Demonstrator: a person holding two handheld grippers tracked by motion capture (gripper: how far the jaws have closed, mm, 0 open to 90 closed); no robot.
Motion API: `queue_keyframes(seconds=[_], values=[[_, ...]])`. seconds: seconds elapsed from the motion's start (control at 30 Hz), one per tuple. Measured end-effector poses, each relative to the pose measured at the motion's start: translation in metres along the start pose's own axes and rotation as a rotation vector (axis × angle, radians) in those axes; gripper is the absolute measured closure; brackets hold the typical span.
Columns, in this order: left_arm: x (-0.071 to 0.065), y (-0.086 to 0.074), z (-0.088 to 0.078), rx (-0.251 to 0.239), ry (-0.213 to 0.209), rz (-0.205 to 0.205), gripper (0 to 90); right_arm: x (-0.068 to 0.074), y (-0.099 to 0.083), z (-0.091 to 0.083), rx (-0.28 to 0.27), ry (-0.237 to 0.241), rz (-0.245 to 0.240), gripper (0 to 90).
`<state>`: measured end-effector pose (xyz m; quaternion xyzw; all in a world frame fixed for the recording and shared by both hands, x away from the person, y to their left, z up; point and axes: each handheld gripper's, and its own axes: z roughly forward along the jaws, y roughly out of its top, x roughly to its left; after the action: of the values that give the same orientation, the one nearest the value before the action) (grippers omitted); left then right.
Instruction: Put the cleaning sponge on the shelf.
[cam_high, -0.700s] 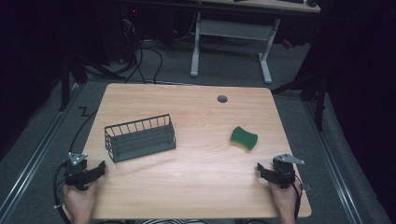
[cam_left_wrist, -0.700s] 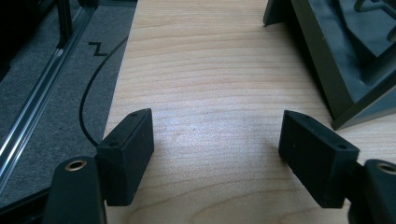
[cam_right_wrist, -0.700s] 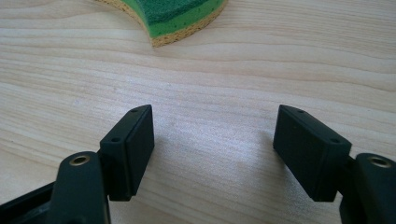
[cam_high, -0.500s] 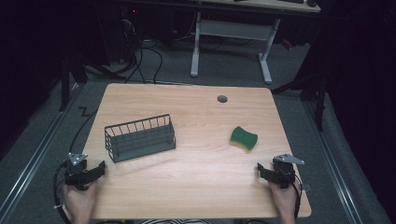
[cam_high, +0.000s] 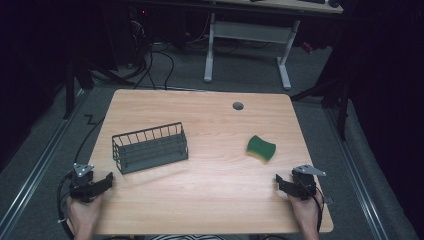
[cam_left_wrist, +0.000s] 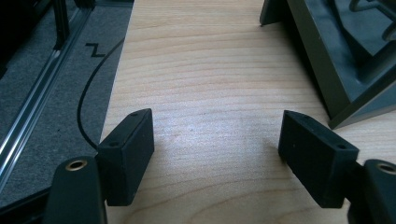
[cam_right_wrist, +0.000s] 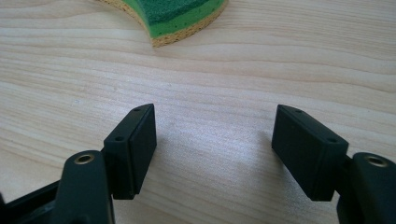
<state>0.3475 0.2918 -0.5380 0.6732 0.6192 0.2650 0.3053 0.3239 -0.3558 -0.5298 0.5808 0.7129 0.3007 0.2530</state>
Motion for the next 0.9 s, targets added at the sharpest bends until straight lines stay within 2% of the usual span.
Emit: queue_keyframes(seconds=[0.07, 0.27, 0.33, 0.43, 0.53, 0.6, 0.73, 0.77, 0.8, 0.83, 0.9], values=[[0.0, 0.0, 0.0, 0.0, -0.001, -0.003, 27.1, -0.001, 0.0, 0.0, 0.001, 0.006, -0.005, 31.0], [-0.002, 0.0, -0.001, -0.008, -0.028, -0.005, 29.2, -0.004, 0.0, -0.001, -0.012, -0.009, 0.009, 44.2], [-0.004, 0.0, -0.001, -0.013, -0.039, -0.009, 29.7, -0.005, 0.0, -0.001, -0.016, -0.005, 0.009, 44.7], [-0.01, -0.001, -0.004, -0.028, -0.055, 0.005, 31.0, -0.004, 0.001, -0.002, -0.033, 0.013, 0.025, 46.9], [-0.016, 0.0, -0.008, -0.032, -0.076, 0.031, 32.3, 0.001, 0.005, -0.005, -0.051, 0.02, 0.002, 51.2], [-0.021, 0.002, -0.014, -0.042, -0.078, 0.06, 34.8, 0.007, 0.012, -0.009, -0.07, 0.059, -0.031, 55.3], [-0.024, 0.001, -0.019, -0.045, -0.106, 0.064, 39.4, 0.018, 0.026, -0.01, -0.099, 0.123, -0.056, 57.8], [-0.024, 0.001, -0.019, -0.045, -0.106, 0.064, 41.0, 0.018, 0.026, -0.01, -0.099, 0.123, -0.056, 57.8], [-0.025, 0.001, -0.019, -0.044, -0.111, 0.066, 41.0, 0.021, 0.029, -0.01, -0.106, 0.138, -0.063, 58.4], [-0.026, 0.002, -0.019, -0.038, -0.116, 0.071, 42.6, 0.032, 0.038, -0.007, -0.111, 0.171, -0.088, 59.7], [-0.027, 0.003, -0.02, -0.031, -0.124, 0.075, 44.2, 0.04, 0.044, -0.005, -0.114, 0.208, -0.099, 60.3]])
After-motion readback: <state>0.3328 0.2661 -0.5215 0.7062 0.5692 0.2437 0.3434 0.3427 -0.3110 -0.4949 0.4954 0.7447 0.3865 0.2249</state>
